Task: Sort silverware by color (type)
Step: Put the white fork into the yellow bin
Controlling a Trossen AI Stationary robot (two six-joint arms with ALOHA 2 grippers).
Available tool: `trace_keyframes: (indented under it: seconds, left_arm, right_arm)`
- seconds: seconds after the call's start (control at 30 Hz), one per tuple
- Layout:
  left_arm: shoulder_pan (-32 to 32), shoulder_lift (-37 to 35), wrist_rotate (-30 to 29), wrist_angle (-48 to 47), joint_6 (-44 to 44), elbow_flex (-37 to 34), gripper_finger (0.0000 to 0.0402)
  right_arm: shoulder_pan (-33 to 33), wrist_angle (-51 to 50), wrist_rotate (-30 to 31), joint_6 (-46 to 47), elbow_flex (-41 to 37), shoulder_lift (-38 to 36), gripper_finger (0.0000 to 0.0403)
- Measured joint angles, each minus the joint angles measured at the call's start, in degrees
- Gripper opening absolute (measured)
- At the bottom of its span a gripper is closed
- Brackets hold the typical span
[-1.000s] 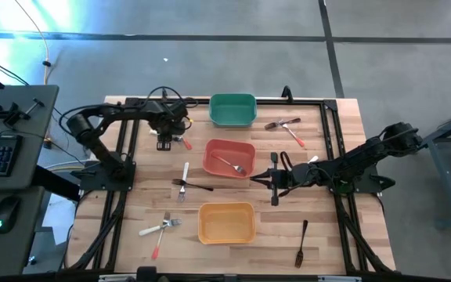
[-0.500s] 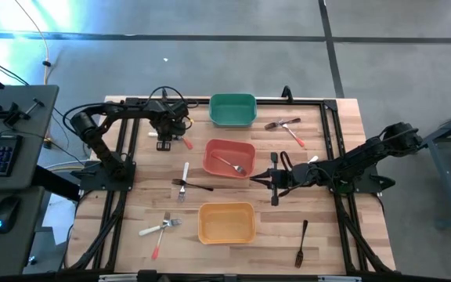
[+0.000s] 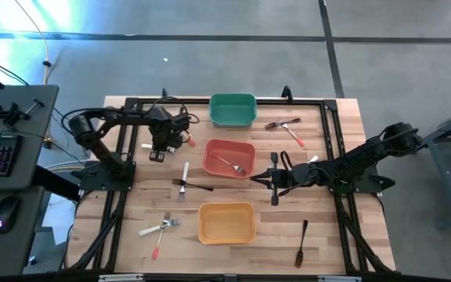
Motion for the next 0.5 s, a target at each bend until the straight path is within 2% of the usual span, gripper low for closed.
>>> trace_keyframes:
  seconds: [0.3, 0.5]
  left_arm:
    - [-8.3, -7.0, 4.4, -4.9, -6.9, 0.1, 0.0022]
    - [-15.8, -11.9, 7.8, -8.5, -13.6, 0.1, 0.0]
  right_arm:
    - [0.0, 0.0, 0.2, 0.0, 0.0, 0.0, 0.0]
    - [0.0, 0.0, 0.2, 0.0, 0.0, 0.0, 0.0]
